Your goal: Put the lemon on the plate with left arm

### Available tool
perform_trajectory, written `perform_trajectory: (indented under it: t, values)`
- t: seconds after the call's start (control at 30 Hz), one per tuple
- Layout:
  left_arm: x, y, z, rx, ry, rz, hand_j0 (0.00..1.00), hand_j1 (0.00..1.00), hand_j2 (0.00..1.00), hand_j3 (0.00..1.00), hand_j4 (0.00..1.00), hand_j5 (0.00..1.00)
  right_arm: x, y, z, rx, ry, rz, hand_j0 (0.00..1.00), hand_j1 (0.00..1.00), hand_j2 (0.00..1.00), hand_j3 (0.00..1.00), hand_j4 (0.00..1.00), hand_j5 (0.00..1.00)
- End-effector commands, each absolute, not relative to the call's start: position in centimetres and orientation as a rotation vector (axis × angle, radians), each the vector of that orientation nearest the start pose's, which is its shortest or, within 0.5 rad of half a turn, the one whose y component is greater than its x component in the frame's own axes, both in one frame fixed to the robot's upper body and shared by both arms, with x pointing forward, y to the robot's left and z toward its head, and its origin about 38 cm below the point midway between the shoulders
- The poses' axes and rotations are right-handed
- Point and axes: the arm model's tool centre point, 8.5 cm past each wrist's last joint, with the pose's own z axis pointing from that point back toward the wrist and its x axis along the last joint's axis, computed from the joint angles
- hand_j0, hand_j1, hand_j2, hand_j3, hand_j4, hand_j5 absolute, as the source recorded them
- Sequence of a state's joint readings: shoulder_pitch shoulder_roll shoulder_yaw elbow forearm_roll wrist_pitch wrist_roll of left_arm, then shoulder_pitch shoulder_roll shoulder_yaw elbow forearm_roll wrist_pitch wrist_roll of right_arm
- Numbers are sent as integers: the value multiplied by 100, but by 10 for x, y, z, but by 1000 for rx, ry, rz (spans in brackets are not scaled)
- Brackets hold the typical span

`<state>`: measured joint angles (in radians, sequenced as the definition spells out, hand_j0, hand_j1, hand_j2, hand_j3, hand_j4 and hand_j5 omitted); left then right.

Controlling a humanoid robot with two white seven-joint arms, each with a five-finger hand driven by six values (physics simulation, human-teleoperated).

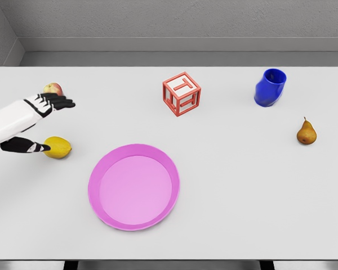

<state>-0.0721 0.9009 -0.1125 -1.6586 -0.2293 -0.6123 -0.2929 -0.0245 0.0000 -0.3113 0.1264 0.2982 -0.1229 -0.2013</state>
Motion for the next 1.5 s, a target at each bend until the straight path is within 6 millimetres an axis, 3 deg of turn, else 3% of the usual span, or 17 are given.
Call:
perform_trajectory:
  t: [0.0, 0.2, 0.5, 0.57, 0.7, 0.8, 1.4, 1.47]
  values:
    - [350, 371, 215, 424, -1707, -1634, 100, 100, 100, 100, 100, 100, -13, -275, -257, -253, -28, -22, 100, 100, 100, 100, 100, 100]
    - [349, 377, 211, 426, -1645, -1674, 100, 100, 100, 100, 100, 100, -14, -275, -257, -252, -25, -14, 100, 100, 100, 100, 100, 100]
    - [350, 390, 170, 346, -1400, -1775, 100, 100, 100, 100, 100, 100, -14, -275, -257, -252, -24, -14, 100, 100, 100, 100, 100, 100]
    - [348, 393, 170, 340, -1366, -1808, 100, 100, 100, 100, 100, 100, -14, -275, -257, -252, -24, -14, 100, 100, 100, 100, 100, 100]
    - [374, 397, 159, 322, -1301, -1819, 100, 100, 100, 100, 100, 100, -14, -275, -257, -252, -25, -14, 100, 100, 100, 100, 100, 100]
    - [372, 394, 153, 300, -1289, -1827, 100, 100, 100, 100, 100, 100, -14, -275, -257, -252, -24, -14, 100, 100, 100, 100, 100, 100]
    - [385, 379, 156, 317, -1292, -1883, 100, 100, 100, 100, 100, 100, -14, -275, -257, -252, -25, -14, 100, 100, 100, 100, 100, 100]
    - [384, 379, 155, 315, -1285, -1889, 93, 93, 93, 93, 93, 93, -14, -275, -257, -252, -24, -14, 100, 100, 100, 100, 100, 100]
